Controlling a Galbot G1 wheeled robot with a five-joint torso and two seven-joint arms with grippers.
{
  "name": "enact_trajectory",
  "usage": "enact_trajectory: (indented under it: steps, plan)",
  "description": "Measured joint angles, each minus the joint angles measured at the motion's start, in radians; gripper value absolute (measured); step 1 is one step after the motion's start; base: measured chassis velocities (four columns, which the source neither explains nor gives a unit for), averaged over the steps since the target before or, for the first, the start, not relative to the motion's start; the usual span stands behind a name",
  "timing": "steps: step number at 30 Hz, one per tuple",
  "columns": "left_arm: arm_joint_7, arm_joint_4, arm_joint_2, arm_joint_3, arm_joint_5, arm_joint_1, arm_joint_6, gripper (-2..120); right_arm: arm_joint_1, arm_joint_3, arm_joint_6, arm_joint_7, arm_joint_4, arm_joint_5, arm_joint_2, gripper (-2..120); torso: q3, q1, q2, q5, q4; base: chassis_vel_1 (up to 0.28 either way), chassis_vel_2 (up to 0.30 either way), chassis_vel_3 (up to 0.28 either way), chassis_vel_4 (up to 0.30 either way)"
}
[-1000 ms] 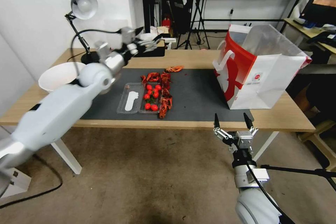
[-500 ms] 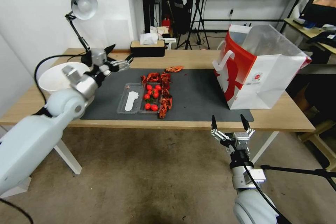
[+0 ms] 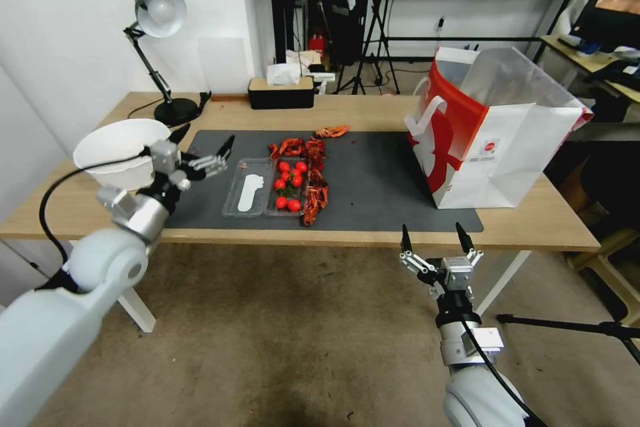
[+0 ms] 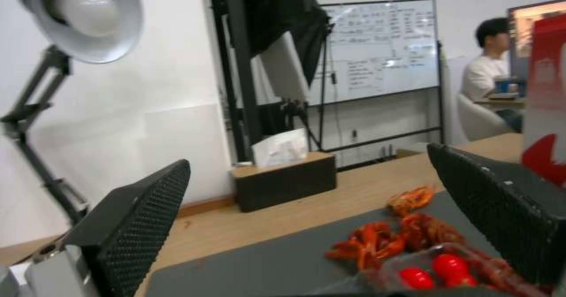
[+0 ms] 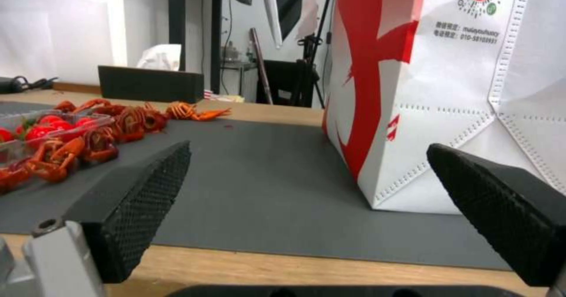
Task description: Pick up the trash from the table and place it into the takeout bag.
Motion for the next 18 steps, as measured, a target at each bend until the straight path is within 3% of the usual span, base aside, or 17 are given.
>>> enact_trajectory:
  steps: [1,8,10,18]
  plan:
    - [-0.007,-0.006,-0.023,-0.040,0.018,0.034,-0.002,100,-0.003,0.001,0.000,0.001,0.001,-0.001,0.001,100,0.000,0.000,0.000,0.0001,-0.0001,0.000,0.000,0.000,0.000]
    - [-0.026,-0.023,-0.084,-0.125,0.076,0.119,-0.002,100,-0.006,0.005,0.002,0.003,0.003,-0.002,0.002,100,0.000,0.000,0.000,0.0002,0.0000,0.000,0.000,0.000,0.000]
    - [-0.029,-0.031,-0.134,-0.181,0.109,0.176,-0.003,100,-0.006,0.005,0.003,0.003,0.002,-0.002,0.004,100,0.000,0.000,0.000,0.0000,0.0000,0.000,0.000,0.000,0.000]
    - [-0.026,-0.032,-0.200,-0.243,0.146,0.285,-0.040,100,-0.006,0.004,0.006,0.004,-0.004,-0.004,0.007,100,0.000,0.000,0.000,0.0001,-0.0001,0.000,0.000,0.000,0.000]
